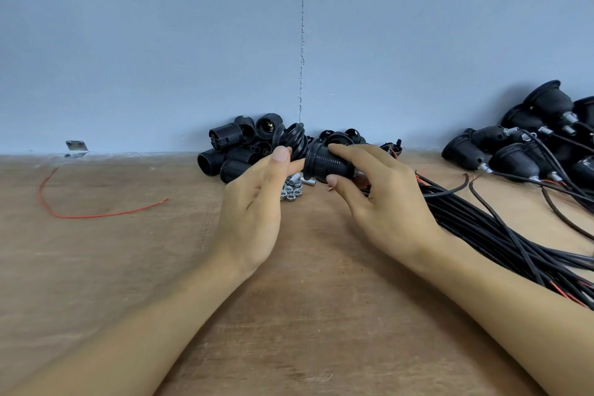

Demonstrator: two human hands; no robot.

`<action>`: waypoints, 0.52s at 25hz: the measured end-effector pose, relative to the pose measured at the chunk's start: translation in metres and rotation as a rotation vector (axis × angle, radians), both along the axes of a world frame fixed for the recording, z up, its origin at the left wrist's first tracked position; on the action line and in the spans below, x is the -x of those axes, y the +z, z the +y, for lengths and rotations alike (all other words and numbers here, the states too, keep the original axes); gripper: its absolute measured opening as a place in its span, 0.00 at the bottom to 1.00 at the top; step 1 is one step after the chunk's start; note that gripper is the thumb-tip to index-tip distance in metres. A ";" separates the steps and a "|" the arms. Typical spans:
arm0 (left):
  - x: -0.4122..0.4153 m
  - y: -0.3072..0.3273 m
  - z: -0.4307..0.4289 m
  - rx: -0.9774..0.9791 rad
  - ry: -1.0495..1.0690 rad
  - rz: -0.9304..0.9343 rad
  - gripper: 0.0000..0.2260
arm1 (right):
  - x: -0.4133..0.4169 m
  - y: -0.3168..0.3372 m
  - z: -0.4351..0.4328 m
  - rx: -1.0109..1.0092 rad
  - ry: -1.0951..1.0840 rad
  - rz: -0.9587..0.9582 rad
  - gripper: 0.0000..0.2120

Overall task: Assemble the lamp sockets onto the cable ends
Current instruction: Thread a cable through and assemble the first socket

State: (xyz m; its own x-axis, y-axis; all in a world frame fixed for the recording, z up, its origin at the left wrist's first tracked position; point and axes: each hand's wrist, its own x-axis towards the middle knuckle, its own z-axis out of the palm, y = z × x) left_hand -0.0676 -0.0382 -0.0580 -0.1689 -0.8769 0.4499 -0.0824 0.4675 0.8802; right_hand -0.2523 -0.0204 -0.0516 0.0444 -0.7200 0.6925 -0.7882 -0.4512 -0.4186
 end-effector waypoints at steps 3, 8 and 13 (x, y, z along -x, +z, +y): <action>0.001 -0.003 -0.001 -0.038 -0.040 0.002 0.31 | -0.001 0.001 0.000 0.078 0.011 -0.050 0.18; 0.000 -0.005 -0.014 -0.179 -0.120 0.042 0.37 | -0.001 0.000 0.001 0.060 0.104 -0.006 0.18; 0.004 -0.004 -0.017 -0.176 -0.195 0.112 0.28 | -0.009 0.007 0.007 0.117 -0.010 0.181 0.18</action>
State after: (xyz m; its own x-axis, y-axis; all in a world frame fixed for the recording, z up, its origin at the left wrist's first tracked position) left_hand -0.0720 -0.0556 -0.0622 -0.2997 -0.8991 0.3191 0.0961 0.3043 0.9477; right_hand -0.2437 -0.0134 -0.0444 0.1686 -0.6362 0.7528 -0.8506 -0.4799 -0.2150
